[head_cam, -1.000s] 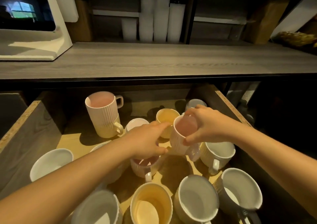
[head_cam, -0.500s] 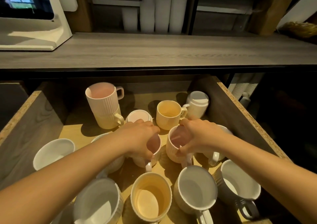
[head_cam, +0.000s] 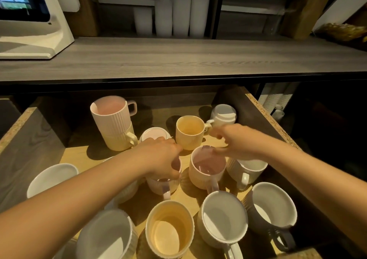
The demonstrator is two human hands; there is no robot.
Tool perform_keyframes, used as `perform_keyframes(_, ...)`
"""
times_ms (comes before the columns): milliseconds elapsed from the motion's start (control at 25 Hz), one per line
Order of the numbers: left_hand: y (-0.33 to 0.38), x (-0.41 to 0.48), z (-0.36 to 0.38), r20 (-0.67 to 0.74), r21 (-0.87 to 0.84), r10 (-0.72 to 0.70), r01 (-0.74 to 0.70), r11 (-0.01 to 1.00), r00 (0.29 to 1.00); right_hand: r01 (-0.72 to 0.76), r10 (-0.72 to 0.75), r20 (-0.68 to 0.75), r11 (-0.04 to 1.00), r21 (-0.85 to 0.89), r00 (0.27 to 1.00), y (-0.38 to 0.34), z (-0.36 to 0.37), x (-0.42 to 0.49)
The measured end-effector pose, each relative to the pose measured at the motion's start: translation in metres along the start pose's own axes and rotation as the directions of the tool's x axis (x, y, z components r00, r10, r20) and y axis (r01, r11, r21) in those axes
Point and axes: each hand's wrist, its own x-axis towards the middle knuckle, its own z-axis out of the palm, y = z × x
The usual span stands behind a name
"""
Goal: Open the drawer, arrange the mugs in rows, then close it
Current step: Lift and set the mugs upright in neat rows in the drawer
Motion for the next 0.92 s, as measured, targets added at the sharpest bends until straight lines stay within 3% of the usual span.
perform_keyframes(80,0.008,0.006,-0.001,-0.031,-0.067,0.028,-0.030,0.997,0.999,-0.051,0.049,-0.018,0.988,-0.149,0.999,0.016,-0.011,0.000)
perform_keyframes(200,0.023,0.019,-0.004,-0.054,-0.157,0.079,-0.087,0.984,0.995,-0.126,0.175,0.098,0.917,-0.378,0.980,0.030,-0.012,-0.004)
perform_keyframes(360,0.043,0.037,-0.006,-0.017,-0.142,0.113,-0.114,0.983,0.993,-0.185,0.297,0.276,0.911,-0.369,0.914,0.032,-0.006,-0.002)
perform_keyframes(920,0.052,0.041,0.007,-0.043,-0.087,0.103,-0.107,0.990,0.994,0.055,0.027,0.252,0.948,-0.313,0.967,0.053,0.005,-0.004)
